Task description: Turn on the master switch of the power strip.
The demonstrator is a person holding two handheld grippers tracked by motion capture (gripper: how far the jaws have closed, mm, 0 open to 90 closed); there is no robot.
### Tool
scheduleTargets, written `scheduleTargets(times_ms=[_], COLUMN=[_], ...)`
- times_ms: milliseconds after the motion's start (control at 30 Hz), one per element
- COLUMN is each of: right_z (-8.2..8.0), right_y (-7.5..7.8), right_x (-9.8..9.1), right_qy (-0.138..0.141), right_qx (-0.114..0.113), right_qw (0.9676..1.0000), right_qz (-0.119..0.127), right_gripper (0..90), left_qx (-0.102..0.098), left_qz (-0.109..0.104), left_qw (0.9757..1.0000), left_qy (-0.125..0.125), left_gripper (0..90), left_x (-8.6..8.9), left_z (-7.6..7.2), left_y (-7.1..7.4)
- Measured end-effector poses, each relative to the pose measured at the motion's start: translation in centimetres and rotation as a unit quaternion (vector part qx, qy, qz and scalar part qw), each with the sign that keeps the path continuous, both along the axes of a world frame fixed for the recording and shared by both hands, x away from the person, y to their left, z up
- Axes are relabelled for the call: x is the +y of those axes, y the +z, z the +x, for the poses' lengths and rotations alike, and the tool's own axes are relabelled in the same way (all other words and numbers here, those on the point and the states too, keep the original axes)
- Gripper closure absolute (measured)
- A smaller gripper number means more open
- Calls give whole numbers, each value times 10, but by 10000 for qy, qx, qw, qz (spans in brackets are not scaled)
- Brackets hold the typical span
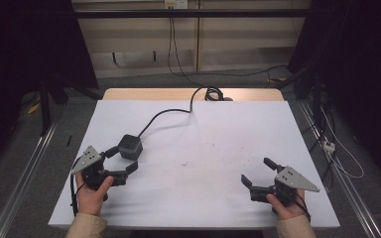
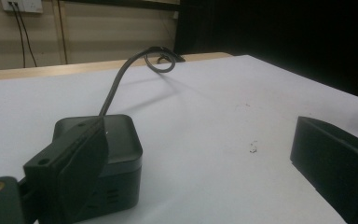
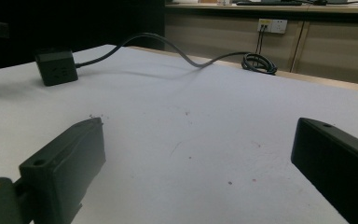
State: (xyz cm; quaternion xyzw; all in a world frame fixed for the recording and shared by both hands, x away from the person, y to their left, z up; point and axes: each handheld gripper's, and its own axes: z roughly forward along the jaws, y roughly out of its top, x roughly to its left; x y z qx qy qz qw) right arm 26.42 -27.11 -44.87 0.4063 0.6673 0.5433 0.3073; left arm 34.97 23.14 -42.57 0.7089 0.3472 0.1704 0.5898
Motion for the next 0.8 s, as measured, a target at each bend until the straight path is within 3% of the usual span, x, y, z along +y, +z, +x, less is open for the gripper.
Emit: scheduleTargets(times_ms=[233,367,800], right_z=[0,0,-1], right_y=[0,1,1], right_x=[2,2,0], right_qy=[18,-6,-38], right_qx=[-14,-17,-47], right_qw=[10000,10000,10000], right_qz=[-18,-1,-16], right_gripper=[21,22,22], left_qx=[18,123,82], left_qz=[-62,-92,99], left_qw=[10000,9999,9999], left_qy=[44,34,66], left_gripper=[42,47,57], left_x=[2,3,3], left_z=[4,7,13], left_y=[6,9,16])
